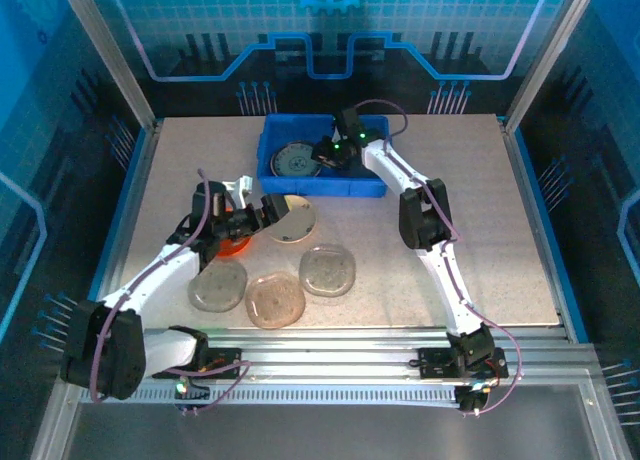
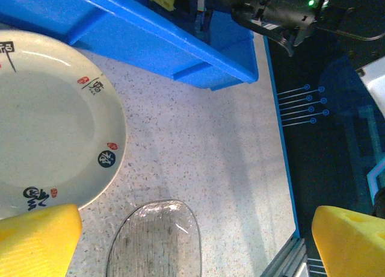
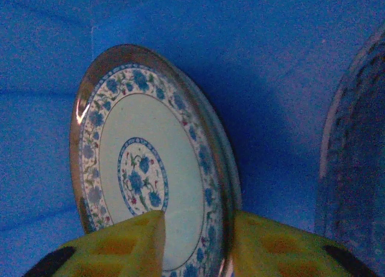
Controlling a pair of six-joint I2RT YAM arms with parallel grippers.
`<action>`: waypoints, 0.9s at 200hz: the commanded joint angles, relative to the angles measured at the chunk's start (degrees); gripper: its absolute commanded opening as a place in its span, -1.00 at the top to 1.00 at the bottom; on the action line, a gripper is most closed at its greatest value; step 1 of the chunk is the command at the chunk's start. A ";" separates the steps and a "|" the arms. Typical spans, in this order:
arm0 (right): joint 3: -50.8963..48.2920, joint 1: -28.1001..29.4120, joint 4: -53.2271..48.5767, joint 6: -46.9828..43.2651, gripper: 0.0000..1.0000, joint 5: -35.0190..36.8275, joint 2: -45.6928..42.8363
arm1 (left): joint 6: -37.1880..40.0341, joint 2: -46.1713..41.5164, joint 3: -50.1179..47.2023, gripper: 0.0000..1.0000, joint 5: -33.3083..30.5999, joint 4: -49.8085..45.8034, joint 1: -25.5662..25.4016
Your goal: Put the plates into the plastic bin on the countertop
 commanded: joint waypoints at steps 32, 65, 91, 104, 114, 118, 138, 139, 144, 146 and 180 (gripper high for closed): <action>-2.96 1.07 -2.49 -4.52 0.15 4.57 -8.58 | 0.28 0.79 0.39 -0.99 -0.02 1.30 0.41; -3.90 0.91 -3.25 -6.45 0.00 5.31 -12.35 | 0.81 1.66 0.94 -0.99 -0.10 1.25 0.15; -8.65 0.78 -2.06 -7.80 0.00 5.46 -17.76 | 1.73 1.76 1.13 -0.99 -0.88 0.82 -0.44; -13.27 0.89 0.16 -8.05 0.01 5.22 -21.28 | 2.42 1.95 1.26 -0.99 -1.60 0.23 -0.73; -17.20 1.06 1.49 -8.52 0.03 5.03 -24.37 | 2.87 2.01 1.46 -0.99 -2.02 -0.07 -0.85; -18.82 1.22 2.05 -8.79 0.04 5.06 -25.66 | 2.94 2.03 1.48 -0.99 -2.15 -0.07 -0.99; -27.92 1.76 5.02 -9.72 0.07 6.21 -32.56 | 3.69 2.24 1.81 -0.99 -2.56 -0.20 -1.50; -28.43 1.77 5.22 -9.73 0.07 6.23 -32.89 | 3.75 2.31 1.82 -0.99 -2.65 -0.31 -1.55; -31.07 1.84 6.33 -9.75 0.08 6.44 -34.61 | 3.93 2.22 1.89 -0.99 -2.85 -0.50 -1.66; -32.07 1.87 6.74 -9.75 0.08 6.41 -35.34 | 4.01 2.23 1.91 -0.99 -2.94 -0.57 -1.73; -47.68 2.47 12.75 -10.51 0.09 7.40 -46.58 | 5.19 1.76 1.91 -0.99 -4.96 -1.42 -2.92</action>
